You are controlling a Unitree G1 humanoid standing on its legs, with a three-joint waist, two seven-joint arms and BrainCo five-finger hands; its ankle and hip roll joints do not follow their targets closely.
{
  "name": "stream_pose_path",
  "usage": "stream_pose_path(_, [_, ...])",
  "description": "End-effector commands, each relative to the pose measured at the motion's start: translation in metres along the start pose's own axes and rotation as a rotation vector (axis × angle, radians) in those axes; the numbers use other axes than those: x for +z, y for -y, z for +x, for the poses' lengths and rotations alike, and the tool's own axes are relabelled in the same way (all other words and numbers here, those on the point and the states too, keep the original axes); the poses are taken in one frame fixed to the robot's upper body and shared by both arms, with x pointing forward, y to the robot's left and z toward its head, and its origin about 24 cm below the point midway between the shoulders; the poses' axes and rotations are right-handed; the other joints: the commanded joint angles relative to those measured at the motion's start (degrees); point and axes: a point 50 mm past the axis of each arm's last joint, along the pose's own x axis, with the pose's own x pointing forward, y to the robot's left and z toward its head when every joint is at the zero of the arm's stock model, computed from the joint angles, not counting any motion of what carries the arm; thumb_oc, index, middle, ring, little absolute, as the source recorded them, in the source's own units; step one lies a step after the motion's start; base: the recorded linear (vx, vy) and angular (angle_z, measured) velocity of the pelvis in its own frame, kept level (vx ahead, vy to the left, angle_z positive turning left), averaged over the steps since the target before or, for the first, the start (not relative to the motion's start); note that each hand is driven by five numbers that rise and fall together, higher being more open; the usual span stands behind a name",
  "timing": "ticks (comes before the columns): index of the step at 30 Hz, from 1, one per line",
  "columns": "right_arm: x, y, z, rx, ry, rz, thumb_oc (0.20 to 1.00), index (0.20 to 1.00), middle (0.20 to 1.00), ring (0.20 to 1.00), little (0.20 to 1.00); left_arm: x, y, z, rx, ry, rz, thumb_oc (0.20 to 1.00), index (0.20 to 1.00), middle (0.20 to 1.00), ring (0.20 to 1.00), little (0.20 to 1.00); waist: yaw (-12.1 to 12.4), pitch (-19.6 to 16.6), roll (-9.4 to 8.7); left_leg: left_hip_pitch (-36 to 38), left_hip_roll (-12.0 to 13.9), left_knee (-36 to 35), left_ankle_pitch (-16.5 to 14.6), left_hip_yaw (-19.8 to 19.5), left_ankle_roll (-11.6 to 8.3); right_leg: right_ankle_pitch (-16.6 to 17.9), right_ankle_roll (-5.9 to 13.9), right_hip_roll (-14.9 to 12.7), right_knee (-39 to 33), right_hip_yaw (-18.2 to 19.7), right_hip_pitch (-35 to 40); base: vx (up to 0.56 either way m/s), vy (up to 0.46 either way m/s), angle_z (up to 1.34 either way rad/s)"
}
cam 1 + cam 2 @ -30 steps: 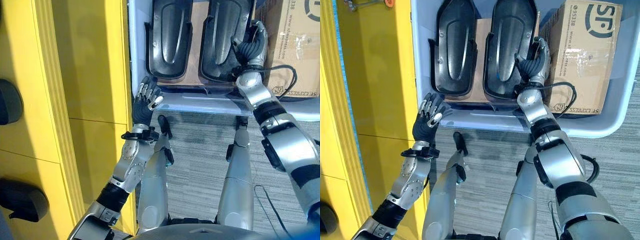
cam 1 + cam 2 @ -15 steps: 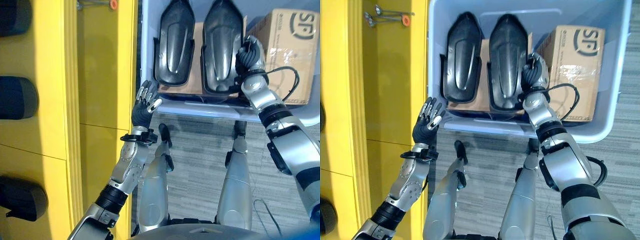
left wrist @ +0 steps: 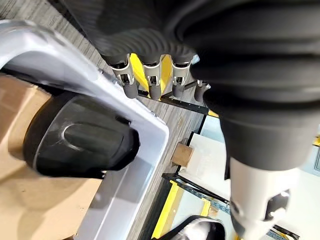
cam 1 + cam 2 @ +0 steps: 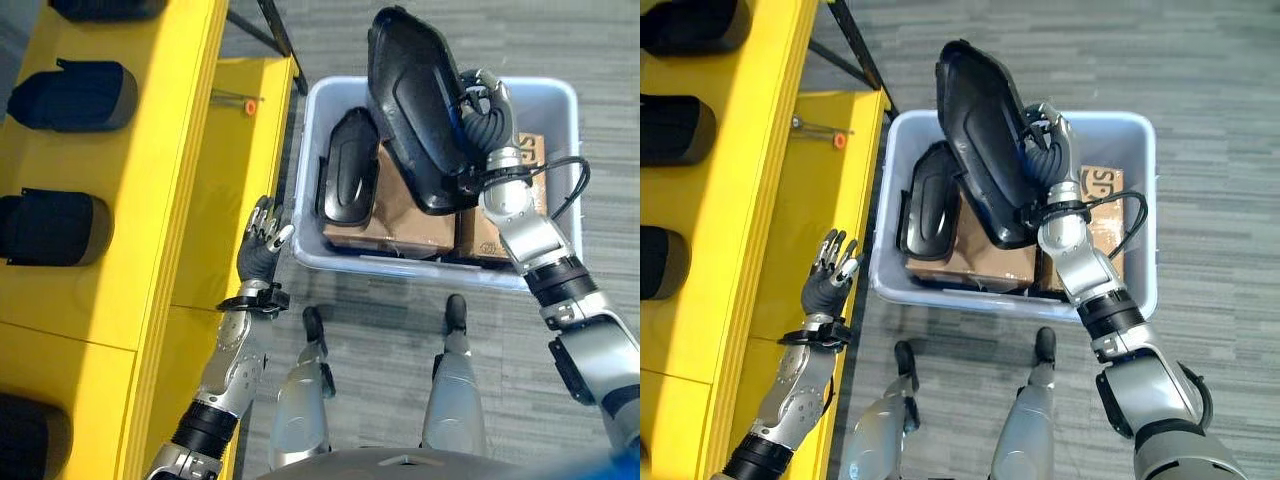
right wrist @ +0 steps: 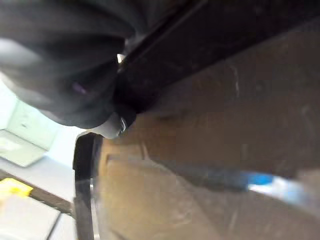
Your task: Move parts from the plastic box to the shelf.
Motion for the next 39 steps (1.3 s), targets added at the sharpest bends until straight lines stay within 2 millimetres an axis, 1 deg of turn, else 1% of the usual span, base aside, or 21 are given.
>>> stream_pose_path(1, [0.041,0.010,0.007,-0.061,0.193,0.176,0.200,0.200,0.200,0.200,0.200,0.021,-0.001,0.009,-0.060,0.078,0.075,1.000,1.000,1.000,1.000,1.000,1.6,-0.8,-1.51,4.7,-0.5,-0.2,-2.2,-2.3,-0.34,1.9,-2.27,3.9,1.7,-0.4,1.0,0.04,-0.043,-0.07])
stream_pose_path(3, [0.049,0.005,-0.003,-0.029,0.222,0.315,0.200,0.200,0.200,0.200,0.200,0.020,-0.008,0.006,-0.050,0.065,0.092,1.000,1.000,1.000,1.000,1.000,1.5,-3.0,-1.78,7.0,-0.1,-1.7,-1.5,-1.6,-0.65,2.2,-1.93,3.8,0.6,-0.5,2.7,0.06,-0.066,-0.11])
stream_pose_path(5, [0.047,0.002,-0.016,0.012,0.218,0.421,0.200,0.200,0.200,0.200,0.200,0.015,-0.015,0.000,-0.031,0.039,0.099,1.000,1.000,1.000,1.000,1.000,1.1,-5.4,-1.78,9.3,0.3,-2.8,-1.0,-0.8,-1.01,2.2,-1.69,3.8,-0.3,-0.6,4.6,0.07,-0.053,-0.04])
stream_pose_path(8, [0.041,0.000,-0.026,0.038,0.199,0.465,0.200,0.200,0.200,0.200,0.200,0.011,-0.019,-0.005,-0.020,0.021,0.103,1.000,1.000,1.000,1.000,1.000,0.9,-7.0,-1.84,11.0,0.6,-3.5,-0.8,-0.5,-1.20,2.3,-1.60,4.0,-1.2,-0.6,6.1,0.04,-0.031,-0.04])
stream_pose_path(10, [0.031,0.000,-0.040,0.069,0.164,0.530,0.200,0.200,0.200,0.200,0.200,0.007,-0.025,-0.012,-0.007,0.000,0.109,1.000,1.000,1.000,1.000,1.000,0.5,-8.9,-1.89,13.0,1.1,-4.1,-0.7,0.0,-1.38,2.3,-1.48,4.1,-1.8,-0.8,7.8,0.06,-0.039,-0.02])
stream_pose_path(12, [0.025,0.001,-0.048,0.085,0.142,0.561,0.200,0.200,0.200,0.200,0.200,0.008,-0.029,-0.015,0.006,-0.002,0.118,1.000,1.000,1.000,1.000,1.000,0.4,-10.0,-1.96,13.9,1.4,-4.2,-0.7,0.1,-1.48,2.0,-1.51,4.3,-1.9,-0.8,8.6,0.05,-0.034,-0.02])
stream_pose_path(16, [-0.004,0.007,-0.080,0.142,0.030,0.611,0.200,0.200,0.200,0.200,0.200,0.006,-0.045,-0.028,0.061,-0.018,0.134,1.000,1.000,1.000,1.000,1.000,0.5,-12.6,-1.83,17.3,2.9,-4.2,-0.5,0.1,-1.61,-1.2,-2.05,5.3,0.9,-1.6,11.5,0.06,-0.071,-0.06])
stream_pose_path(21, [-0.017,0.011,-0.099,0.175,-0.027,0.592,0.200,0.200,0.200,0.200,0.200,0.000,-0.056,-0.041,0.104,-0.056,0.147,1.000,1.000,1.000,1.000,1.000,0.5,-14.0,-1.12,19.6,4.3,-4.0,0.4,-1.0,-1.76,-4.9,-3.26,6.9,4.7,-2.8,13.6,0.03,-0.089,0.00])
stream_pose_path(22, [-0.020,0.011,-0.102,0.178,-0.040,0.589,0.200,0.200,0.200,0.200,0.200,-0.001,-0.060,-0.045,0.122,-0.063,0.149,1.000,1.000,1.000,1.000,1.000,0.6,-14.3,-0.79,20.3,5.4,-3.6,1.3,-2.0,-1.86,-6.6,-4.12,8.1,6.6,-3.2,14.2,0.01,-0.165,0.20])
stream_pose_path(24, [-0.022,0.010,-0.104,0.177,-0.051,0.599,0.200,0.200,0.200,0.200,0.200,-0.001,-0.063,-0.050,0.140,-0.067,0.147,1.000,1.000,1.000,1.000,1.000,0.8,-14.4,-0.45,20.7,6.6,-3.2,2.2,-2.4,-2.02,-8.1,-4.99,9.4,8.7,-3.8,14.4,0.00,-0.170,0.21])
stream_pose_path(26, [-0.014,0.004,-0.099,0.201,-0.020,0.625,0.200,0.200,0.200,0.200,0.200,-0.003,-0.070,-0.054,0.185,-0.074,0.143,1.000,1.000,1.000,1.000,1.000,1.7,-13.7,0.03,20.8,8.8,-2.1,4.5,-3.6,-2.10,-10.2,-6.44,11.6,12.7,-4.6,13.5,-0.05,-0.227,0.10])
stream_pose_path(28, [-0.012,0.001,-0.096,0.208,-0.008,0.639,0.200,0.200,0.200,0.200,0.200,-0.005,-0.071,-0.056,0.198,-0.080,0.140,1.000,1.000,1.000,1.000,1.000,2.2,-13.0,0.23,20.0,9.7,-1.8,6.2,-4.4,-2.38,-10.9,-7.08,12.6,13.7,-5.2,12.9,-0.10,-0.178,0.06])
stream_pose_path(29, [-0.004,-0.003,-0.089,0.217,0.021,0.651,0.200,0.200,0.200,0.200,0.200,-0.006,-0.071,-0.055,0.206,-0.076,0.131,1.000,1.000,1.000,1.000,1.000,3.5,-12.1,0.64,19.0,10.5,-2.5,9.0,-5.7,-2.96,-11.1,-7.31,13.1,14.4,-6.1,12.1,-0.17,-0.144,0.06])
stream_pose_path(31, [0.001,-0.005,-0.083,0.216,0.044,0.668,0.200,0.200,0.200,0.200,0.200,-0.010,-0.068,-0.053,0.196,-0.088,0.120,1.000,1.000,1.000,1.000,1.000,4.2,-11.2,0.76,15.9,10.7,-4.0,12.7,-7.0,-4.00,-11.6,-7.65,12.8,14.6,-8.0,10.8,-0.19,-0.118,0.24])
stream_pose_path(32, [0.003,-0.003,-0.079,0.199,0.052,0.667,0.200,0.200,0.200,0.200,0.200,-0.016,-0.063,-0.050,0.174,-0.113,0.117,1.000,1.000,1.000,1.000,1.000,4.6,-10.6,0.17,13.1,10.0,-4.5,14.9,-7.1,-4.38,-11.7,-7.82,11.6,13.9,-10.1,10.9,-0.16,-0.095,0.91])
stream_pose_path(33, [0.003,-0.002,-0.077,0.191,0.059,0.662,0.200,0.200,0.200,0.200,0.200,-0.018,-0.061,-0.048,0.159,-0.124,0.120,1.000,1.000,1.000,1.000,1.000,4.8,-10.2,-0.24,12.0,9.3,-4.2,15.8,-7.6,-4.44,-11.4,-7.95,10.9,13.3,-10.8,11.2,-0.17,-0.079,1.89])
stream_pose_path(34, [0.003,0.000,-0.077,0.185,0.060,0.657,0.200,0.200,0.200,0.200,0.200,-0.021,-0.061,-0.048,0.148,-0.142,0.124,1.000,1.000,1.000,1.000,1.000,4.6,-9.5,-0.99,12.1,8.6,-3.5,15.4,-6.8,-4.24,-11.0,-8.06,9.5,12.8,-11.9,11.8,-0.17,-0.064,2.23])
stream_pose_path(35, [0.002,0.001,-0.078,0.184,0.058,0.652,0.200,0.200,0.200,0.200,0.200,-0.022,-0.058,-0.048,0.131,-0.148,0.121,1.000,1.000,1.000,1.000,1.000,4.5,-9.5,-1.25,12.1,8.1,-1.7,13.8,-6.7,-3.59,-10.1,-8.11,8.7,11.9,-12.9,11.8,-0.25,-0.087,1.88])
stream_pose_path(37, [-0.003,0.003,-0.081,0.168,0.040,0.632,0.200,0.200,0.200,0.200,0.200,-0.023,-0.050,-0.044,0.083,-0.150,0.100,1.000,1.000,1.000,1.000,1.000,3.1,-9.5,-1.85,14.9,8.6,5.1,9.3,-5.0,-2.60,-8.2,-8.69,5.6,11.3,-16.9,11.4,-0.27,-0.041,1.12])
stream_pose_path(38, [-0.009,0.003,-0.087,0.156,0.007,0.640,0.200,0.200,0.200,0.200,0.200,-0.021,-0.044,-0.038,0.059,-0.140,0.093,1.000,1.000,1.000,1.000,1.000,1.6,-9.8,-1.80,18.3,8.5,7.2,6.1,-5.0,-2.00,-7.7,-8.84,3.9,12.0,-19.9,11.2,-0.20,0.040,1.61])
stream_pose_path(39, [-0.010,0.003,-0.088,0.154,0.000,0.639,0.200,0.200,0.200,0.200,0.200,-0.019,-0.042,-0.035,0.046,-0.130,0.094,1.000,1.000,1.000,1.000,1.000,1.0,-9.8,-1.79,19.4,8.0,8.5,4.8,-5.8,-1.82,-7.2,-8.75,3.1,12.2,-21.1,11.2,-0.14,0.118,1.85])
